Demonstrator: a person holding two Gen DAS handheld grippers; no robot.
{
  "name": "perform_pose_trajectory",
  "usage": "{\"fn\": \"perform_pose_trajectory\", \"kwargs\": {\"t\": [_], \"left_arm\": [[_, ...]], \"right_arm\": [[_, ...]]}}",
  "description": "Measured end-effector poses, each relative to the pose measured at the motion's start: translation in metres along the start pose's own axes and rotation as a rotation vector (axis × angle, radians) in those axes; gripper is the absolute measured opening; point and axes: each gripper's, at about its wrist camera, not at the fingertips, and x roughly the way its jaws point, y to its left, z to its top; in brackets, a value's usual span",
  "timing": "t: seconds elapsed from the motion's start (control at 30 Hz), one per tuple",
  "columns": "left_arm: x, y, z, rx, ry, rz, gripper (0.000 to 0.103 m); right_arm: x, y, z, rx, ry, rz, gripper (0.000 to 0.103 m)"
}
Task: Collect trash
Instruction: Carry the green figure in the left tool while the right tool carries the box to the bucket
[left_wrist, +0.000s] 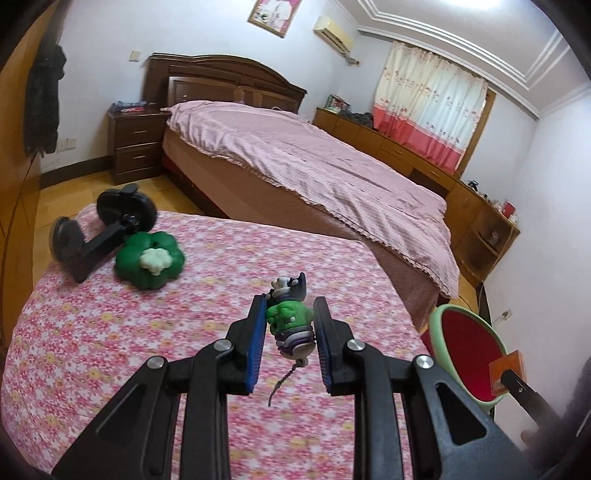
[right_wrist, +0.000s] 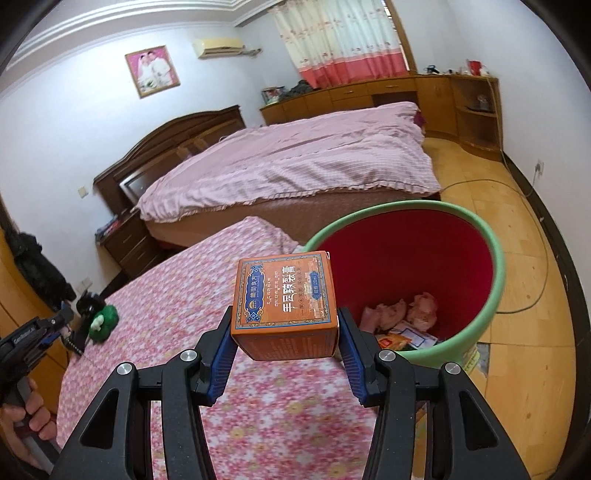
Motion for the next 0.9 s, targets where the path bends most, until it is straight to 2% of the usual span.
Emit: {"fn": "perform_pose_trajectory", "kwargs": {"t": [0.53, 0.9], "left_arm": [[0.019, -0.098, -0.009, 0.136, 0.061, -0.114, 0.025], [0.059, -0.181, -0.029, 0.264, 0.136, -0.237, 0.025]], "right_arm": [[-0.007, -0.062, 0.011, 0.104, -0.043, 0.006, 0.053], [0.002, -0.099, 0.018, 0.153, -0.047, -0.019, 0.053]]}}
